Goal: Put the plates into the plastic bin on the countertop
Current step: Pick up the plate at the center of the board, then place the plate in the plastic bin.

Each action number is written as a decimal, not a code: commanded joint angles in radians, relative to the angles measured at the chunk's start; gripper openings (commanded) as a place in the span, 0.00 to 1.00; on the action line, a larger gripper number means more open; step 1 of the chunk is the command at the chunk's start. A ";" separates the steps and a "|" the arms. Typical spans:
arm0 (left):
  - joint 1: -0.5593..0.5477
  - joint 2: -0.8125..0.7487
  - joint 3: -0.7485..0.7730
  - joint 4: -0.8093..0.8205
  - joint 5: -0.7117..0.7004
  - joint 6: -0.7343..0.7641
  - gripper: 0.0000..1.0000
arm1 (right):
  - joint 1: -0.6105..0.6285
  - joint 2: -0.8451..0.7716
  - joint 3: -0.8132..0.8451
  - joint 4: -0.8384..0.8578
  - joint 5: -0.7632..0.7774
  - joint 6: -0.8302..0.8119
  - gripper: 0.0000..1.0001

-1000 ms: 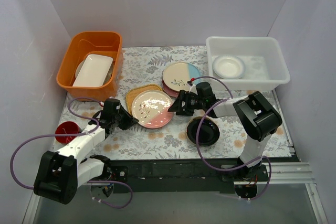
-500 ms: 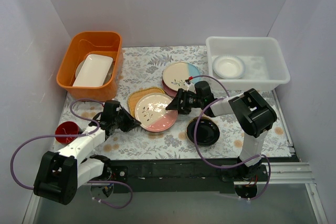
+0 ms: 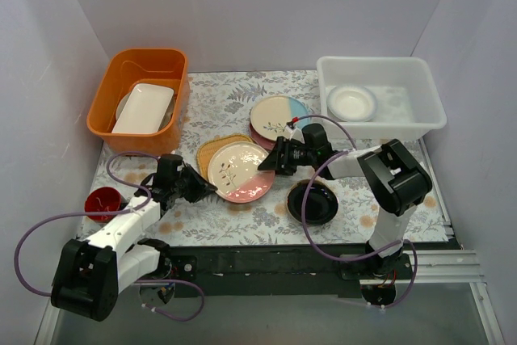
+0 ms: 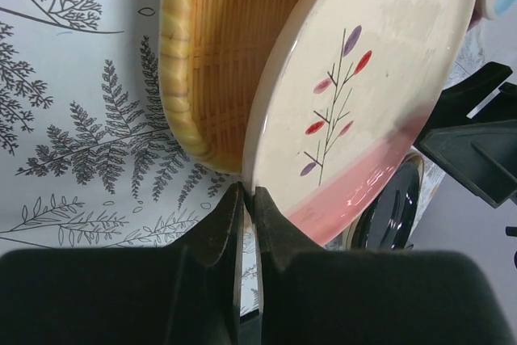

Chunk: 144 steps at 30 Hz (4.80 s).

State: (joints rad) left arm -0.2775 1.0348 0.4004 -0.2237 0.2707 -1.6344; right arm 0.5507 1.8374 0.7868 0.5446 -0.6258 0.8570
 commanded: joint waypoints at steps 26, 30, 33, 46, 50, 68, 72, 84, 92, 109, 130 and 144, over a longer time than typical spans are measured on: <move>-0.077 -0.084 0.081 0.155 0.119 0.007 0.00 | 0.015 -0.239 -0.001 -0.012 -0.126 -0.013 0.01; -0.078 -0.099 0.084 0.144 0.111 0.008 0.00 | 0.015 -0.250 -0.003 -0.020 -0.126 -0.012 0.01; -0.078 -0.110 0.087 0.135 0.107 0.005 0.00 | 0.017 -0.262 -0.009 -0.015 -0.127 -0.004 0.01; -0.081 -0.170 0.074 0.101 0.091 0.002 0.25 | 0.041 -0.326 -0.023 -0.032 -0.111 -0.006 0.01; -0.081 -0.194 0.077 0.081 0.075 0.005 0.55 | 0.048 -0.345 -0.020 -0.051 -0.104 -0.012 0.01; -0.106 -0.220 0.130 -0.057 -0.051 0.074 0.98 | 0.054 -0.397 -0.007 -0.177 -0.048 -0.081 0.01; -0.130 -0.223 0.133 -0.078 -0.087 0.084 0.98 | 0.054 -0.388 0.003 -0.193 -0.051 -0.088 0.01; -0.150 -0.252 0.222 -0.172 -0.159 0.108 0.98 | 0.026 -0.426 -0.001 -0.207 -0.040 -0.098 0.01; -0.160 -0.268 0.244 -0.192 -0.176 0.113 0.98 | -0.031 -0.449 0.055 -0.299 -0.040 -0.144 0.01; -0.276 -0.162 0.285 -0.206 -0.255 0.058 0.98 | -0.307 -0.408 0.322 -0.521 -0.158 -0.253 0.01; -0.325 0.016 0.339 -0.152 -0.272 0.073 0.98 | -0.707 -0.294 0.420 -0.353 -0.278 -0.064 0.01; -0.358 0.074 0.347 -0.112 -0.220 0.053 0.98 | -0.811 -0.271 0.433 -0.305 -0.304 0.007 0.01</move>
State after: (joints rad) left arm -0.6262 1.1259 0.7185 -0.3660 0.0349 -1.5749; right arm -0.2531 1.5929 1.1633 0.1074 -0.8494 0.8238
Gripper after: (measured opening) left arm 0.982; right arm 0.243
